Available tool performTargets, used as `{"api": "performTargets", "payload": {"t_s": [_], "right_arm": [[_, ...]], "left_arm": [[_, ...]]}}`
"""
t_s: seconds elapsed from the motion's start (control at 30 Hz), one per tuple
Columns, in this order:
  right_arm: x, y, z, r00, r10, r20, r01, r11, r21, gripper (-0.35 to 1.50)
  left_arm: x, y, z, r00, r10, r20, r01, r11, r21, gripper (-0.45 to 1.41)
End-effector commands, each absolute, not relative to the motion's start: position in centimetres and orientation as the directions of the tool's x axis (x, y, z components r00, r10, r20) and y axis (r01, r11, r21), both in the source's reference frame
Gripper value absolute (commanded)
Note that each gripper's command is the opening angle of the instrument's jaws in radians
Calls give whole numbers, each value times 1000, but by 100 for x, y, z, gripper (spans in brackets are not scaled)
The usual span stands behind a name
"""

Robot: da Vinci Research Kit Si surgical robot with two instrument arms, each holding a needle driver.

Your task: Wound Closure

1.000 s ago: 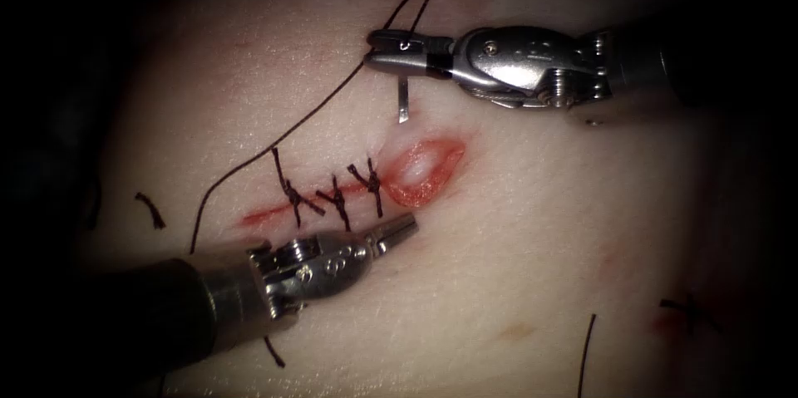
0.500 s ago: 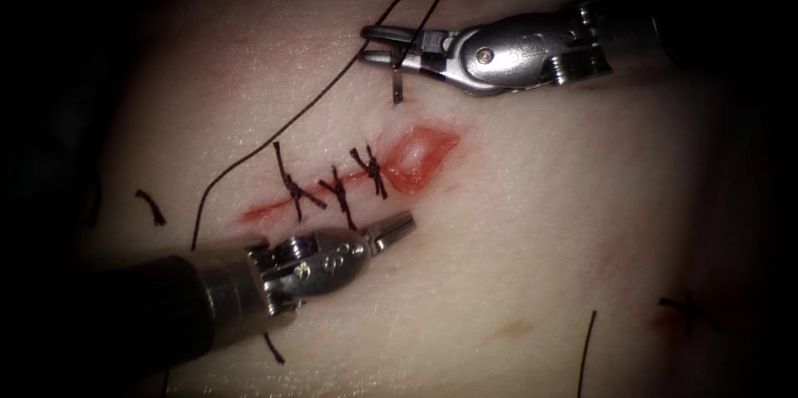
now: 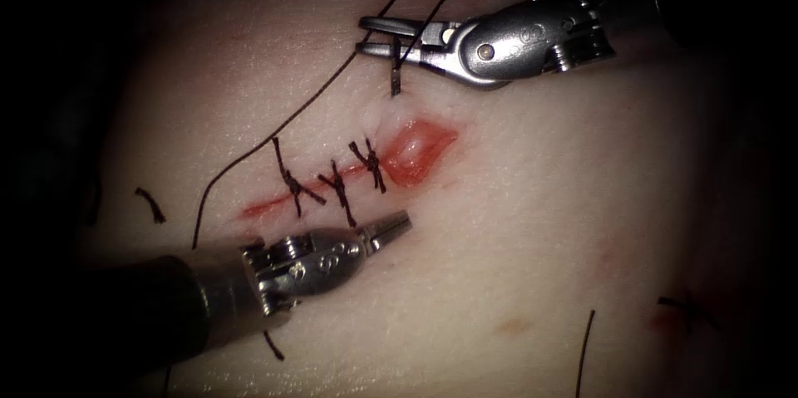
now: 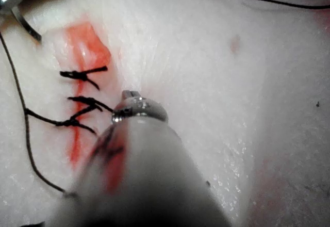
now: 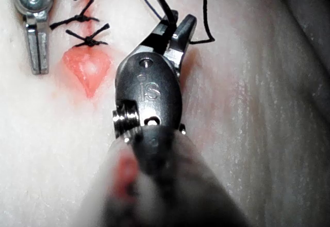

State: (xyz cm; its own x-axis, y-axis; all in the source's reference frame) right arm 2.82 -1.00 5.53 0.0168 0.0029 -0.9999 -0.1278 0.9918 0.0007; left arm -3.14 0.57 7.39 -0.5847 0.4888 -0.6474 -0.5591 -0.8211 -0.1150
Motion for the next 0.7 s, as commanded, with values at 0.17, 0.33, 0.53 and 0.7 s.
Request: {"api": "performTargets", "payload": {"t_s": [0.17,0.33,0.53,0.7], "right_arm": [[293,-101,557,19,82,-996,-125,989,79,-35],[298,-93,560,60,298,-953,-142,947,287,-35],[300,-81,567,124,465,-877,-130,884,450,-35],[302,-76,572,173,594,-785,-121,804,582,-35]], "left_arm": [[-318,57,745,-585,489,-647,-560,-821,-115,-1],[-317,56,745,-586,489,-647,-559,-821,-114,-1],[-317,56,745,-586,489,-646,-560,-821,-113,-1],[-318,56,746,-585,489,-647,-559,-821,-114,-3]]}}
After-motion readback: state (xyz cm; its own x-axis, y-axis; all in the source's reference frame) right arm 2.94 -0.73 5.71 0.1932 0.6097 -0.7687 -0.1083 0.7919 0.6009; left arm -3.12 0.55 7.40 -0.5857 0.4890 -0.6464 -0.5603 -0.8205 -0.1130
